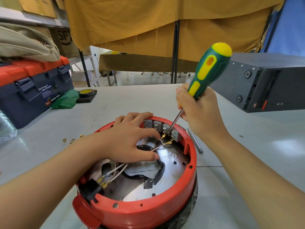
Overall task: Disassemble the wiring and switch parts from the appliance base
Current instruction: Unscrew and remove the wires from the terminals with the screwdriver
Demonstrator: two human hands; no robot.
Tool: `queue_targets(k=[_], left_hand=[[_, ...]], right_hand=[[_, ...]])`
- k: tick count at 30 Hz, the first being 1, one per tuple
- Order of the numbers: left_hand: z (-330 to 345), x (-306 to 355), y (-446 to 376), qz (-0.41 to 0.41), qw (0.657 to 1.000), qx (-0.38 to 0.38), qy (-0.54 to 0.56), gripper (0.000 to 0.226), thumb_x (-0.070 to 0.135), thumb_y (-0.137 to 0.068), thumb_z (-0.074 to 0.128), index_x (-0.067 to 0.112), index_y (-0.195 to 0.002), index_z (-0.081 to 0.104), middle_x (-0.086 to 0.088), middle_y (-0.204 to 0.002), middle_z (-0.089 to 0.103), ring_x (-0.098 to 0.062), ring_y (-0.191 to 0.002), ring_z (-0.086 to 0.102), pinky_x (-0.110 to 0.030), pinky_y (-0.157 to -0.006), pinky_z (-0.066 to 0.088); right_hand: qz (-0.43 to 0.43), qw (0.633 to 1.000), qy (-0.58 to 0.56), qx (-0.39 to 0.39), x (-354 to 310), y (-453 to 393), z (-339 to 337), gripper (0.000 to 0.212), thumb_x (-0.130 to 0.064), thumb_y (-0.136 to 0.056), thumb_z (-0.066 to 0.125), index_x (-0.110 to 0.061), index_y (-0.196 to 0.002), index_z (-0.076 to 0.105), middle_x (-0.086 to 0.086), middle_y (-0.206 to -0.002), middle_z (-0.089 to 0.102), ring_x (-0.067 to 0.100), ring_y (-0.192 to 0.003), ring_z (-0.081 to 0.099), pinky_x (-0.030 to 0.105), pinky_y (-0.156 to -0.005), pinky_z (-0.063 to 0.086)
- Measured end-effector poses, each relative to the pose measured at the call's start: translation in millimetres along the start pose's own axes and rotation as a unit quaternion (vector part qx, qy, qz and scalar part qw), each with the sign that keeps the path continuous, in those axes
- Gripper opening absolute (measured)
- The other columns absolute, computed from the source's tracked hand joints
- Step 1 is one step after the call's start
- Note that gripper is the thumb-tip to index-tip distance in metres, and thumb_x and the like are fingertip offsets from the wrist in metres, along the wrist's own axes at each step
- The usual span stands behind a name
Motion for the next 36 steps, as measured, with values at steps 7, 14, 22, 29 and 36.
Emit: queue_targets(k=[7,14,22,29,36], left_hand=[[2,6,7,0.003,1.000,0.017,-0.006,0.058,0.079,-0.070,0.031,0.059,-0.124,0.033,0.017,-0.154,-0.003,-0.012,-0.140,0.000,-0.042,-0.112,0.010],[5,6,7,0.002,0.999,0.036,0.005,0.057,0.079,-0.070,0.030,0.059,-0.123,0.033,0.018,-0.153,-0.002,-0.011,-0.139,0.001,-0.041,-0.112,0.010],[4,8,7,-0.004,0.999,0.032,0.009,0.054,0.079,-0.071,0.030,0.057,-0.120,0.034,0.018,-0.153,-0.001,-0.012,-0.140,0.002,-0.044,-0.113,0.011],[4,9,6,-0.005,1.000,0.027,-0.003,0.054,0.078,-0.071,0.030,0.056,-0.120,0.034,0.016,-0.154,-0.002,-0.015,-0.141,0.001,-0.047,-0.114,0.011],[3,10,5,-0.010,1.000,0.020,0.000,0.051,0.077,-0.072,0.031,0.056,-0.118,0.036,0.016,-0.154,-0.002,-0.015,-0.141,0.001,-0.048,-0.115,0.010]], right_hand=[[-0.025,0.999,-0.016,0.025,2,16,-10,0.033,-0.020,-0.084,0.049,-0.011,-0.053,0.043,-0.006,-0.045,0.038,0.012,-0.044,0.039,0.022,-0.048,0.033],[-0.019,0.998,-0.032,0.050,5,20,-11,0.034,-0.019,-0.083,0.048,-0.006,-0.054,0.036,-0.001,-0.048,0.032,0.019,-0.047,0.033,0.030,-0.048,0.030],[0.022,0.994,-0.066,0.081,10,19,-12,0.031,-0.021,-0.082,0.048,-0.014,-0.053,0.042,-0.008,-0.043,0.037,0.009,-0.040,0.036,0.020,-0.045,0.033],[0.036,0.992,-0.077,0.093,11,19,-11,0.029,-0.020,-0.079,0.049,-0.016,-0.051,0.043,-0.009,-0.041,0.037,0.008,-0.039,0.035,0.023,-0.046,0.031],[0.045,0.991,-0.080,0.099,11,21,-11,0.031,-0.021,-0.078,0.049,-0.019,-0.048,0.043,-0.010,-0.039,0.036,0.007,-0.038,0.035,0.024,-0.047,0.030]])
Point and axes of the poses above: each hand's wrist, its own y-axis away from the middle knuckle, its own z-axis out of the palm, x = y × z, the point moved 3 cm from there along -y, towards the middle knuckle
